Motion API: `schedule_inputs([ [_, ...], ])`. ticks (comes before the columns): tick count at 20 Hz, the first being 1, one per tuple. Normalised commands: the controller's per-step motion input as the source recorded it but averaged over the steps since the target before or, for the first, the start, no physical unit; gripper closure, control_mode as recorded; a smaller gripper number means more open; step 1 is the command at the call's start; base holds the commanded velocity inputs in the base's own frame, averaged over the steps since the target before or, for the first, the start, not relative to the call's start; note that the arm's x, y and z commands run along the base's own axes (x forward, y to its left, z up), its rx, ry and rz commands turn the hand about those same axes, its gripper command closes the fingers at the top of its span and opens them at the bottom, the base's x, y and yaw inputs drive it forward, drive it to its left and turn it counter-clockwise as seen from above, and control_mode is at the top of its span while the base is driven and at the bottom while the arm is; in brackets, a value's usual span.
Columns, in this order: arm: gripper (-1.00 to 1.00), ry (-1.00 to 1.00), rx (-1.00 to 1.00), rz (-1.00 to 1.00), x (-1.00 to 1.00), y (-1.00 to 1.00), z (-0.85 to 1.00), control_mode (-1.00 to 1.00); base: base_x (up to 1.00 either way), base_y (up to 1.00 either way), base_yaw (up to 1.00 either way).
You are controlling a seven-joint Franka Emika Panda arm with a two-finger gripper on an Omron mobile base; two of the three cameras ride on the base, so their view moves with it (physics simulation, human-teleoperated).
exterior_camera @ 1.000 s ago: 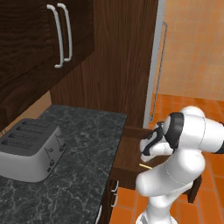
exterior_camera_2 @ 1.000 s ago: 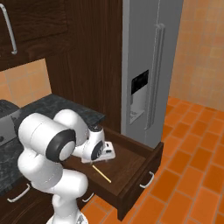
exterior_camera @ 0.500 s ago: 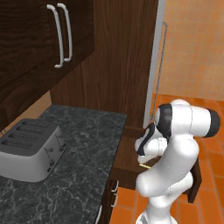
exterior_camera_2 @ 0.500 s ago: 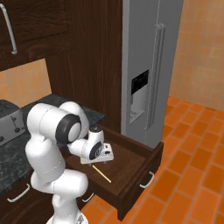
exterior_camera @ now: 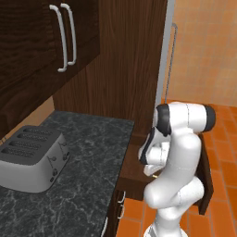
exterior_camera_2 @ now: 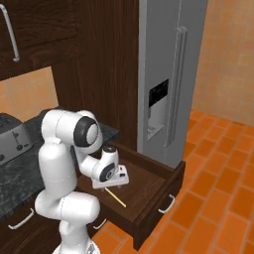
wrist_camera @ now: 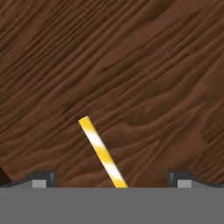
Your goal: Take a straw from the drawer in front and place it inside the glass cup on the dining counter.
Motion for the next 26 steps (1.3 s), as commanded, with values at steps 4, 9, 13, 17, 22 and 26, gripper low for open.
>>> schedule_inputs([
  [4, -1.00, 0.01, 0.01, 0.02, 0.00, 0.06, -0.15, -1.00, 0.00, 0.00, 0.00],
  [9, -1.00, 0.01, 0.01, 0.02, 0.04, 0.01, -0.28, -1.00, 0.00, 0.00, 0.00],
  [13, -1.00, 0.00, 0.00, 0.04, 0.30, 0.00, -0.44, -1.00, 0.00, 0.00, 0.00],
  [17, -1.00, 0.00, 0.00, 0.05, 0.29, 0.00, -0.48, -1.00, 0.00, 0.00, 0.00],
  [22, 1.00, 0.00, 0.00, 0.05, 0.03, 0.00, -0.42, -1.00, 0.00, 0.00, 0.00],
  [26, 1.00, -0.03, 0.00, 0.03, 0.00, -0.08, -0.17, -1.00, 0.00, 0.00, 0.00],
])
